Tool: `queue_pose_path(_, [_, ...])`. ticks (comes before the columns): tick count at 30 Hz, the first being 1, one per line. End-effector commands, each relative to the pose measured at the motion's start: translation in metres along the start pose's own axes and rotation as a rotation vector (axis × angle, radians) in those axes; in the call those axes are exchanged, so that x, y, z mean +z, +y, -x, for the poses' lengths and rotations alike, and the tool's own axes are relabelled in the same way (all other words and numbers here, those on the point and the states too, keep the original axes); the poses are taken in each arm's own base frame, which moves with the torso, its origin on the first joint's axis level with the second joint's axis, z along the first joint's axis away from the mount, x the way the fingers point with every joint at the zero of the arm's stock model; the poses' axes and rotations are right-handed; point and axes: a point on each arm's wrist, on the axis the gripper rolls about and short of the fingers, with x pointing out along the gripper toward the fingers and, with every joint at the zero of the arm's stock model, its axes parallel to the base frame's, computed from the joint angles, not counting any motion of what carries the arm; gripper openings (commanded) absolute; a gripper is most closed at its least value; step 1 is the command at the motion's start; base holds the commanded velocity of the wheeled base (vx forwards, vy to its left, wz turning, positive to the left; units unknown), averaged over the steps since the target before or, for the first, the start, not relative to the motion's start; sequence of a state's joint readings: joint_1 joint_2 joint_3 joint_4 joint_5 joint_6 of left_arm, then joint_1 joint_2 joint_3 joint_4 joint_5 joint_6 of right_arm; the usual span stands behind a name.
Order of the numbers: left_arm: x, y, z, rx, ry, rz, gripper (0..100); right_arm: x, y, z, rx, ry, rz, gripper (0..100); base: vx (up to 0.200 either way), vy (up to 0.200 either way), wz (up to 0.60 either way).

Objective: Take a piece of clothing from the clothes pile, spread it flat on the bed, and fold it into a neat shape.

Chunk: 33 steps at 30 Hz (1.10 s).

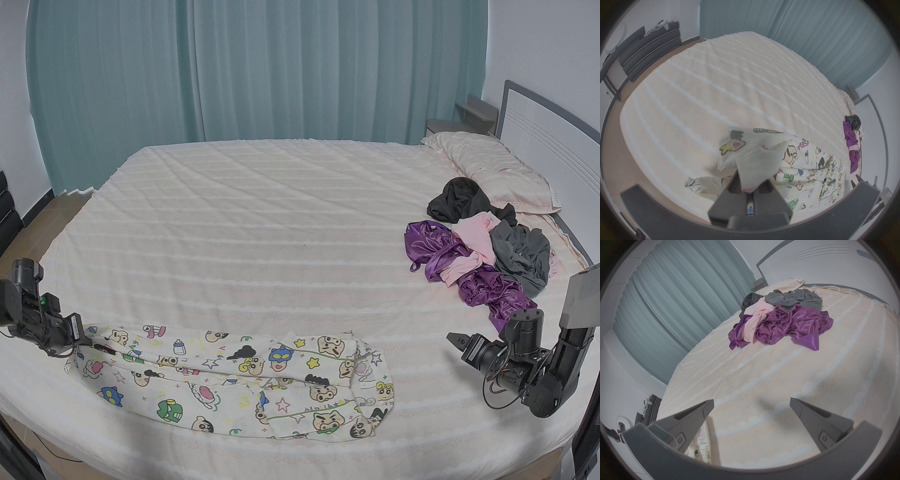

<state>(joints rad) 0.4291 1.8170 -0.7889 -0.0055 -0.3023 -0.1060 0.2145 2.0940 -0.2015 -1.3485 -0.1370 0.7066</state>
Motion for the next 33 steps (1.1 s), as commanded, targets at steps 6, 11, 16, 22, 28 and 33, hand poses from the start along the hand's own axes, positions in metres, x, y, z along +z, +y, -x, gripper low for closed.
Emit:
queue_pose_path(6, [0.016, -0.009, 0.045, 0.004, -0.059, -0.022, 0, 0.001, 0.001, 0.001, 0.005, -0.003, 0.001, 100, 0.0, 0.0, 0.0])
queue_pose_path(11, [0.0, -0.057, 0.043, 0.017, -0.011, -0.081, 0, 0.001, 0.001, 0.001, 0.005, -0.005, 0.001, 100, 0.0, 0.0, 0.0])
queue_pose_path(16, [-0.021, -0.119, 0.039, 0.004, -0.004, -0.094, 0, 0.002, 0.002, 0.001, 0.011, -0.012, 0.0, 100, 0.0, 0.0, 0.0])
queue_pose_path(22, [-0.054, -0.192, 0.03, -0.042, 0.01, -0.177, 0, 0.001, 0.001, 0.002, 0.024, -0.025, 0.002, 100, 0.0, 0.0, 0.0])
queue_pose_path(28, [-0.083, -0.253, 0.009, -0.057, 0.024, -0.226, 0, 0.001, 0.001, 0.002, 0.024, -0.025, 0.002, 100, 0.0, 0.0, 0.0])
queue_pose_path(33, [-0.106, -0.302, -0.007, -0.086, 0.03, -0.287, 0, -0.001, 0.001, 0.001, 0.021, -0.02, 0.004, 100, 0.0, 0.0, 0.0])
